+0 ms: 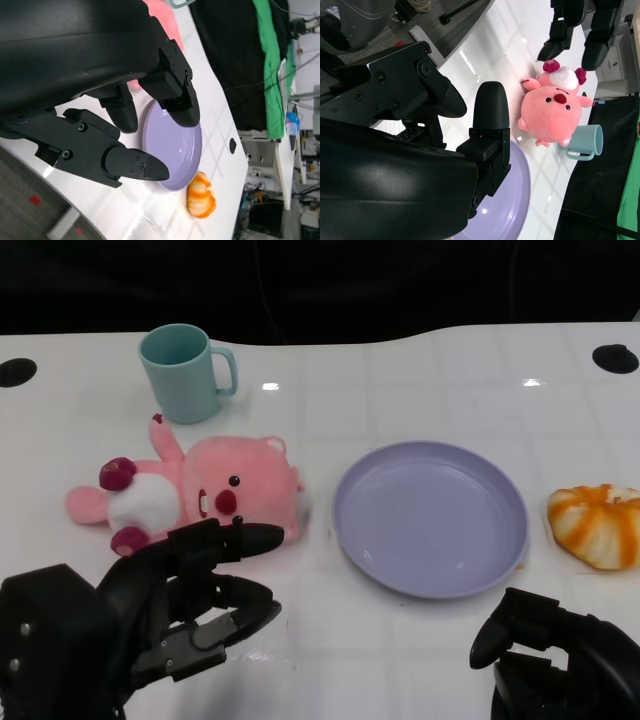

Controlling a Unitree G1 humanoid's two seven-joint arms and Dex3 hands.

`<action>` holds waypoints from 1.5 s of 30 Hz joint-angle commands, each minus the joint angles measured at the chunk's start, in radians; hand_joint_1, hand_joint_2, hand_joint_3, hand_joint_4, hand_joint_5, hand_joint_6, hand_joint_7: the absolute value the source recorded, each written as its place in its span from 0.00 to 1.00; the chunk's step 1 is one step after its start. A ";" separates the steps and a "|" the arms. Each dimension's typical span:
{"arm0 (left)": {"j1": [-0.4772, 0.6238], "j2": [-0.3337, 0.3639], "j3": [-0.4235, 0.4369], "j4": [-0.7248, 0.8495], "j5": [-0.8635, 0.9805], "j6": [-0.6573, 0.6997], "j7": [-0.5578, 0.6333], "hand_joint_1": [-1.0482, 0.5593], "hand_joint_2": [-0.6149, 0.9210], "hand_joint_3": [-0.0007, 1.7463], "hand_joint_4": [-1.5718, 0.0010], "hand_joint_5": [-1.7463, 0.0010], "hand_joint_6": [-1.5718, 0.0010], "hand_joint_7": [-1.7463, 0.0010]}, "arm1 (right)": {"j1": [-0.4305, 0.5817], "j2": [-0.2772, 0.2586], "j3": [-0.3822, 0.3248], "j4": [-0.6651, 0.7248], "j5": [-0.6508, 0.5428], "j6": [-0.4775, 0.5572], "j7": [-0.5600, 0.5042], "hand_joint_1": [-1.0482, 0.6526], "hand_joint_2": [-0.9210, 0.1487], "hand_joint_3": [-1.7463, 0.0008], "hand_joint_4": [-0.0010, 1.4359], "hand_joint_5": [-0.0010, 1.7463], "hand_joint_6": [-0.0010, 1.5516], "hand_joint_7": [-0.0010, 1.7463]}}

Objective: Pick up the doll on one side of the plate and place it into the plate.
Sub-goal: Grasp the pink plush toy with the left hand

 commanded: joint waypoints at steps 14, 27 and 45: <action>-0.091 0.167 0.000 0.062 0.282 -0.181 -0.047 0.35 0.99 0.00 0.88 0.61 0.71 0.97 | 0.001 -0.015 -0.016 -0.001 0.000 0.014 0.002 0.58 0.23 0.33 0.45 1.00 0.31 0.92; -0.198 0.281 0.005 0.100 0.505 -0.179 -0.049 0.31 0.99 0.00 0.94 0.65 0.78 1.00 | 0.003 -0.014 -0.007 0.000 -0.009 0.011 -0.002 0.57 0.22 0.34 0.45 1.00 0.31 0.92; -0.412 0.346 -0.179 0.287 0.959 -0.052 -0.130 0.23 1.00 0.02 1.00 0.75 0.87 1.00 | 0.011 -0.020 -0.020 0.002 -0.003 0.007 0.008 0.57 0.22 0.35 0.46 1.00 0.31 0.91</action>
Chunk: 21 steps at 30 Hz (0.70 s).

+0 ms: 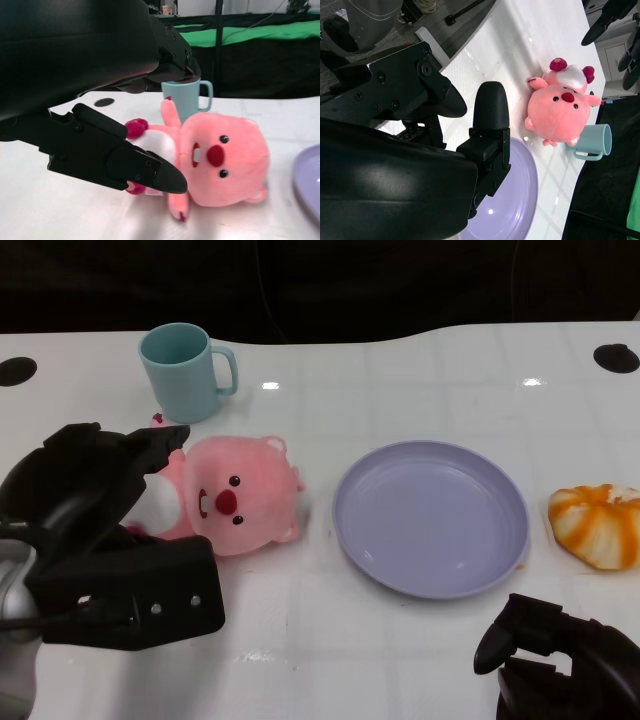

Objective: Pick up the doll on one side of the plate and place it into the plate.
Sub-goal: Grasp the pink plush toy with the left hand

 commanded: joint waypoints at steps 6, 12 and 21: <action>-0.115 -0.013 -0.071 0.172 0.099 0.047 -0.022 0.24 1.00 0.00 1.00 0.80 0.88 1.00 | 0.007 -0.009 -0.009 -0.006 -0.004 -0.005 -0.003 0.57 0.21 0.35 0.46 1.00 0.32 0.91; -0.204 -0.044 -0.104 0.346 0.094 0.021 0.002 0.25 0.98 0.00 0.99 0.80 0.88 1.00 | 0.010 -0.009 -0.008 -0.010 -0.004 -0.008 -0.002 0.57 0.22 0.35 0.46 1.00 0.31 0.91; -0.312 -0.082 -0.165 0.561 0.094 -0.026 0.030 0.25 0.97 0.00 0.98 0.82 0.87 1.00 | 0.016 -0.007 -0.006 -0.021 -0.003 -0.002 -0.006 0.56 0.23 0.34 0.46 1.00 0.32 0.91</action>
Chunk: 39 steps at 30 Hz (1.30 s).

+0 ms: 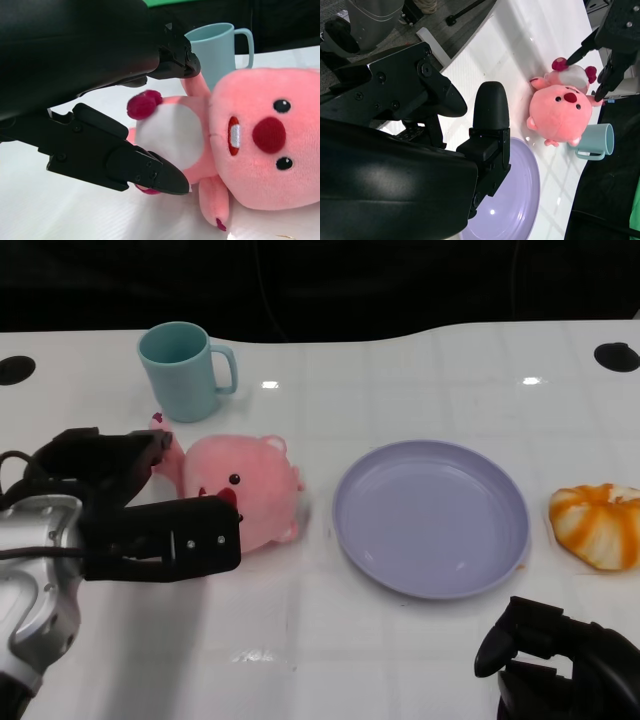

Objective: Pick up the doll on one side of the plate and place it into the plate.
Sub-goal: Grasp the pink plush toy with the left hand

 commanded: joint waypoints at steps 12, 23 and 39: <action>-0.094 -0.034 -0.048 0.191 -0.018 -0.064 0.070 0.26 0.97 0.00 0.97 0.86 0.87 1.00 | 0.009 -0.004 -0.007 -0.018 0.004 -0.001 -0.007 0.57 0.24 0.33 0.46 1.00 0.33 0.91; -0.204 -0.102 -0.095 0.528 -0.044 -0.148 0.167 0.30 0.96 0.00 0.92 0.89 0.84 0.99 | 0.013 -0.006 -0.006 -0.026 0.003 -0.005 -0.009 0.56 0.24 0.33 0.46 1.00 0.33 0.91; -0.303 -0.169 -0.173 0.835 -0.049 -0.230 0.290 0.31 0.97 0.00 0.87 0.92 0.82 1.00 | 0.015 -0.001 -0.006 -0.036 0.005 0.003 -0.015 0.57 0.24 0.33 0.47 1.00 0.33 0.91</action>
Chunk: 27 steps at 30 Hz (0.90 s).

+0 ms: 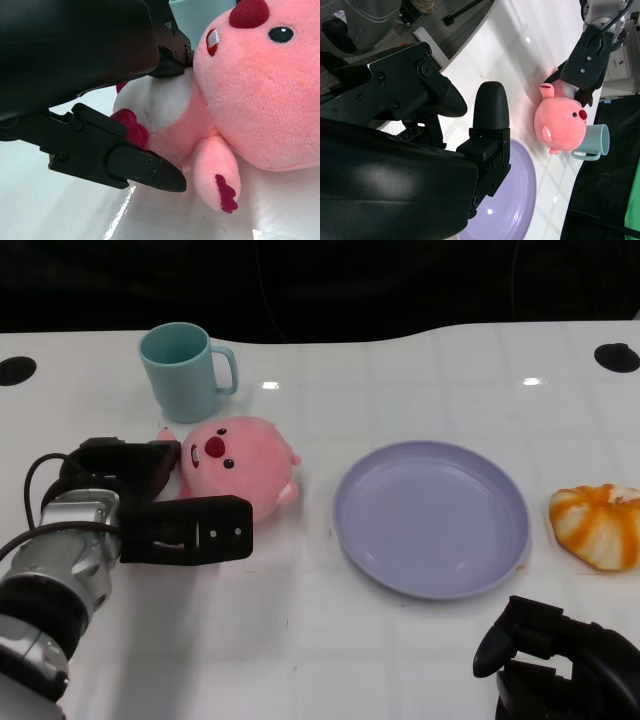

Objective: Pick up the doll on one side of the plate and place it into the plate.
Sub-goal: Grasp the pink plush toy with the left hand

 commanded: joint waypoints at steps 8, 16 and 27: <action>0.003 -0.044 -0.006 0.159 -0.046 -0.058 0.069 0.51 1.00 0.05 0.49 0.49 0.39 0.97 | 0.014 -0.006 -0.008 -0.025 0.004 0.010 -0.006 0.57 0.24 0.33 0.47 1.00 0.32 0.91; 0.012 -0.048 -0.034 0.211 -0.037 -0.059 0.119 0.45 1.00 0.21 0.58 0.28 0.34 0.99 | 0.021 -0.004 -0.006 -0.031 0.006 0.003 -0.007 0.57 0.23 0.33 0.46 1.00 0.32 0.91; 0.057 -0.031 -0.028 0.212 -0.044 -0.148 0.372 0.49 1.00 0.20 0.51 0.01 0.62 0.13 | 0.019 -0.007 -0.010 -0.032 0.009 0.008 -0.007 0.56 0.25 0.33 0.47 1.00 0.33 0.91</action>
